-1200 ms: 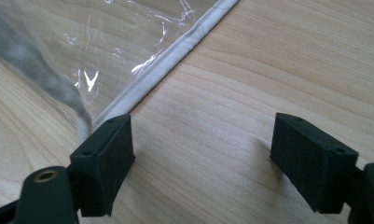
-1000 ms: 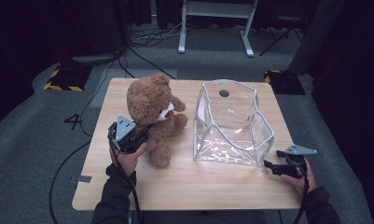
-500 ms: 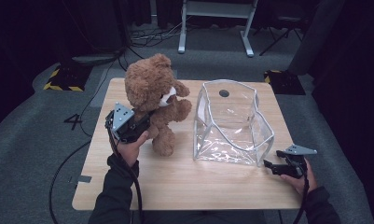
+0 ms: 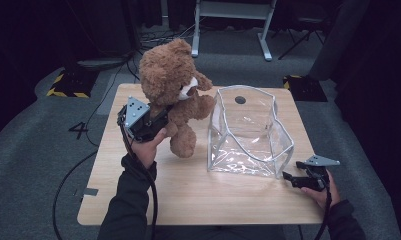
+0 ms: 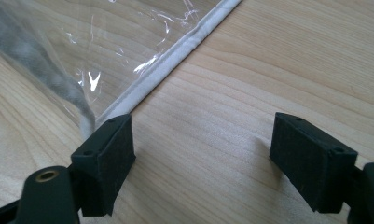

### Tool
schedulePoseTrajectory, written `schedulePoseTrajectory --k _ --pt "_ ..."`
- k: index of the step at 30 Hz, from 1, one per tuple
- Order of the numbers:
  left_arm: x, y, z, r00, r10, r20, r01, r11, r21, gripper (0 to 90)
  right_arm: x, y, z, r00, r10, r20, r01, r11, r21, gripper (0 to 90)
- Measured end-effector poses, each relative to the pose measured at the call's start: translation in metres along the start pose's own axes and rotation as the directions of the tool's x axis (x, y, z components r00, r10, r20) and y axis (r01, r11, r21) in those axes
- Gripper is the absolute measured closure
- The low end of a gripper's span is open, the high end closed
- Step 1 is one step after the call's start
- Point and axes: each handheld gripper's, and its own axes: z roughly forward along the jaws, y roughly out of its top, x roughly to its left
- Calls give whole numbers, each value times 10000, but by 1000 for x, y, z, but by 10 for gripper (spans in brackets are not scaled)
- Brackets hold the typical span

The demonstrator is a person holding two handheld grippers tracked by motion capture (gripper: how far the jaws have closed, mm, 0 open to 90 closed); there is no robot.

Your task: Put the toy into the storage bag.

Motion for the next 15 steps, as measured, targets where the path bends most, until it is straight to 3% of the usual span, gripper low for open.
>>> schedulePoseTrajectory --k 5,11,15 --pt "-10 14 4 9996 56 284 -51 9998 -185 640 0 0 0 10000 1 -2 -1 10000 -1 217" --pt "-21 32 7 9979 418 493 -404 9987 -304 641 0 0 0 10000 2 -1 -2 10000 2 217" --pt "-26 42 11 9971 408 639 -384 9985 -385 640 0 0 0 10000 0 -1 0 10000 1 217"
